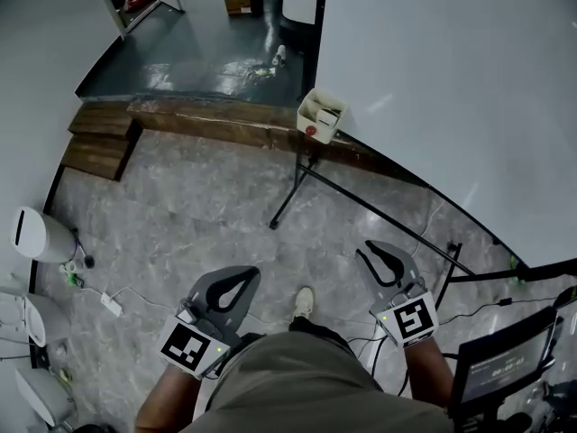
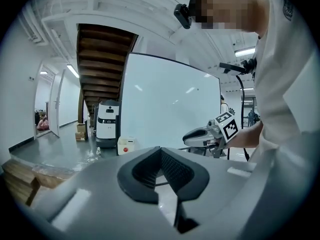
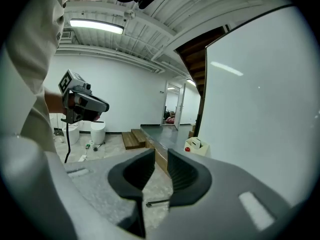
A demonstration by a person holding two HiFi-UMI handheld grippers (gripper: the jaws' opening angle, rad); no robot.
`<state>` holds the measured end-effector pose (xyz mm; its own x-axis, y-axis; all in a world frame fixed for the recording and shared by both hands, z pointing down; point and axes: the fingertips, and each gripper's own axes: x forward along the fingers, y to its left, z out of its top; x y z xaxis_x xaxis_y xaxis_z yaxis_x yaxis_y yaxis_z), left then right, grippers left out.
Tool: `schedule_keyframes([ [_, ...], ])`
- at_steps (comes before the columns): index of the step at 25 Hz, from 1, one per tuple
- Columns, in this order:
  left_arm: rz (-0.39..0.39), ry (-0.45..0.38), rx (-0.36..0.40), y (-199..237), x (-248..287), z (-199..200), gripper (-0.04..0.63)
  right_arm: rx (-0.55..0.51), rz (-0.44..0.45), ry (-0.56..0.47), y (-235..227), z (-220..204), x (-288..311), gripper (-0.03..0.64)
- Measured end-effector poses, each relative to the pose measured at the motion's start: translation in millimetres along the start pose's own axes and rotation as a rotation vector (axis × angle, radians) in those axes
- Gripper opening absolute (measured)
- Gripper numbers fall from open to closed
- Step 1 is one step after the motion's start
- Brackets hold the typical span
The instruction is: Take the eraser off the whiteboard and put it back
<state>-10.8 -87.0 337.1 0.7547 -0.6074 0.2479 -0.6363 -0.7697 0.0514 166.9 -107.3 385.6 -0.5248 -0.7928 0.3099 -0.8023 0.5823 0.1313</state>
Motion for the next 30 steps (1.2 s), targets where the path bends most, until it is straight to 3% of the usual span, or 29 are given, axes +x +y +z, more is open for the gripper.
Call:
schedule_keyframes([
  [9,0.029,0.021,-0.028,23.9,54.0,4.2,0.003,-0.022,0.035,0.026,-60.7,-17.0,49.0,0.068],
  [16,-0.027,-0.003,-0.036,44.7,88.1,2.9,0.003,-0.099,0.012,0.031,-105.6,-10.9,106.4,0.097],
  [23,-0.070,-0.045,-0.028,84.3,113.8,28.0,0.003,-0.203,0.027,0.077,-148.4,-4.3,181.0,0.145],
  [30,-0.099,-0.044,-0.027,118.1,123.4,27.8,0.004,-0.213,0.034,0.113,-173.8,-10.9,253.8,0.193],
])
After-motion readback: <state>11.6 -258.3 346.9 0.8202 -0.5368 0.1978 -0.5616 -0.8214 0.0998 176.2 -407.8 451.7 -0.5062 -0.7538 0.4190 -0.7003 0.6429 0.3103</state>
